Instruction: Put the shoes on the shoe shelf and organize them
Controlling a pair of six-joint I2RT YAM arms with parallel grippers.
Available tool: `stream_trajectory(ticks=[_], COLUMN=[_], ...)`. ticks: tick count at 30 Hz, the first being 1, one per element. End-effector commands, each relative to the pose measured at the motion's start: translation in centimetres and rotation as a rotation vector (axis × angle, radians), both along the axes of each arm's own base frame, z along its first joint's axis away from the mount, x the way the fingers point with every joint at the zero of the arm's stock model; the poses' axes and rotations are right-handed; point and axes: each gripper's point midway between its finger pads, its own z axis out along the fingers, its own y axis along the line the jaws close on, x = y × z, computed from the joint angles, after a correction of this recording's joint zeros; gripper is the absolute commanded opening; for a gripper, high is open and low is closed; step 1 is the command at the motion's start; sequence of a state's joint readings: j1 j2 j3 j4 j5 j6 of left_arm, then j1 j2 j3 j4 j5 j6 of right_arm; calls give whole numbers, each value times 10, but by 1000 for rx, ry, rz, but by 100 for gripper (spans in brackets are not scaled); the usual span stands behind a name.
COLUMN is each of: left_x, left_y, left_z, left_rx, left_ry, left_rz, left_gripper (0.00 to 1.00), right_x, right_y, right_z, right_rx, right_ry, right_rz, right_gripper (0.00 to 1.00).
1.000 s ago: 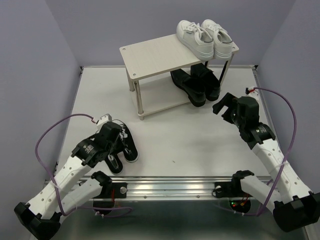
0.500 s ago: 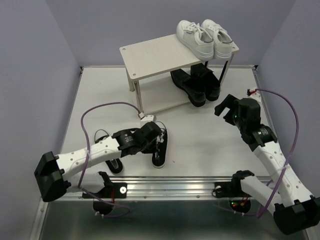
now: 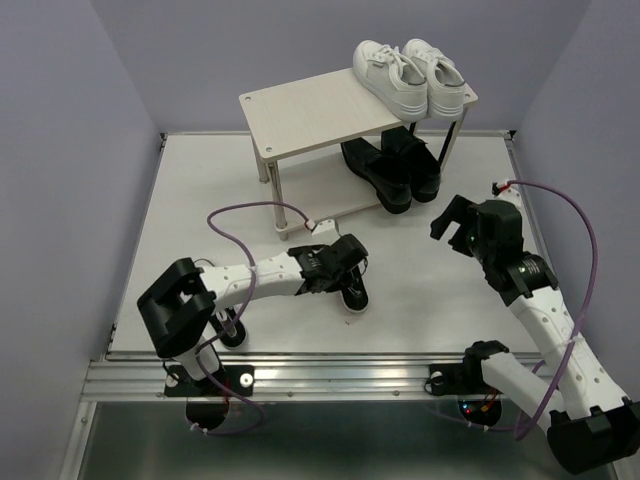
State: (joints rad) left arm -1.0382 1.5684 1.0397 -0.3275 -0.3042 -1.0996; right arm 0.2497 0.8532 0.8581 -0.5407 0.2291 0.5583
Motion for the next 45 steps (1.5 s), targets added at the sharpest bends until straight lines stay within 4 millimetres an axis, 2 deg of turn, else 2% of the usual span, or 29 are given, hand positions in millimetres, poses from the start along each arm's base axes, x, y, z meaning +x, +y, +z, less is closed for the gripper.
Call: stream_trajectory(ticks=[1, 2, 3, 4, 5, 7, 10, 12, 13, 15, 16, 18, 19, 21, 22, 25, 28, 30, 31, 32, 33, 34, 35, 40, 45], left_x=[16, 13, 11, 6, 3, -3, -6, -8, -7, -7, -9, -11, -10, -14, -14, -15, -7, -5, -1, -3, -1, 0, 3, 0, 1], left_y=[-44, -48, -58, -64, -68, -76, -76, -69, -63, -49, -43, -27, -15, 8, 26, 54, 93, 116, 131, 134, 147, 153, 161, 179, 180], left_z=[30, 25, 29, 23, 23, 29, 45, 51, 61, 65, 79, 85, 96, 97, 104, 118, 122, 116, 123, 124, 127, 129, 132, 135, 138], left_rx=[-104, -84, -99, -85, -83, -92, -87, -60, -59, -28, -43, -21, -26, 29, 54, 62, 80, 105, 81, 68, 53, 45, 34, 48, 44], left_ry=[-64, -50, -40, -32, -32, -38, -67, -79, -102, -118, -141, -156, -181, -180, -191, -216, -213, -195, -205, -209, -224, -230, -240, -250, -250], left_rz=[36, 5, -22, -46, -67, -106, -124, -123, -114, -99, -103, -89, -61, -30, 9, 61, 141, 184, 226, 225, 254, 267, 293, 315, 321], left_gripper=[0, 5, 12, 21, 43, 52, 54, 54, 54, 54, 54, 54, 54, 54, 54, 54, 54, 54, 54, 54, 54, 55, 64, 64, 64], right_x=[-2, -3, -4, -5, -6, -7, -8, -9, -8, -8, -8, -8, -6, -10, -9, -20, -30, -35, -42, -44, -45, -50, -52, -66, -74], right_y=[-1, 2, 5, 8, 14, 17, 19, 23, 25, 33, 35, 42, 45, 55, 61, 83, 104, 114, 127, 131, 134, 141, 144, 154, 147], right_z=[19, 19, 18, 17, 16, 12, 6, 2, -1, -10, -12, -22, -23, -34, -34, -47, -58, -63, -68, -71, -75, -78, -85, -106, -128], right_rx=[-15, -9, -13, -9, 3, 5, -3, -5, -11, -1, 1, 26, 39, 77, 97, 136, 114, 90, 76, 69, 62, 55, 47, -5, -76], right_ry=[-42, -39, -38, -35, -34, -20, -5, 7, 15, 40, 46, 76, 71, 96, 85, 119, 149, 164, 184, 195, 205, 215, 235, 291, 366], right_rz=[23, 38, 65, 85, 117, 137, 158, 188, 205, 249, 260, 289, 298, 342, 367, 460, 527, 550, 592, 603, 593, 615, 623, 652, 637], right_gripper=[100, 100, 100, 100, 100, 100, 100, 100, 100, 100, 100, 100, 100, 100, 100, 98, 98, 98, 98, 97, 96, 93, 92, 89, 84])
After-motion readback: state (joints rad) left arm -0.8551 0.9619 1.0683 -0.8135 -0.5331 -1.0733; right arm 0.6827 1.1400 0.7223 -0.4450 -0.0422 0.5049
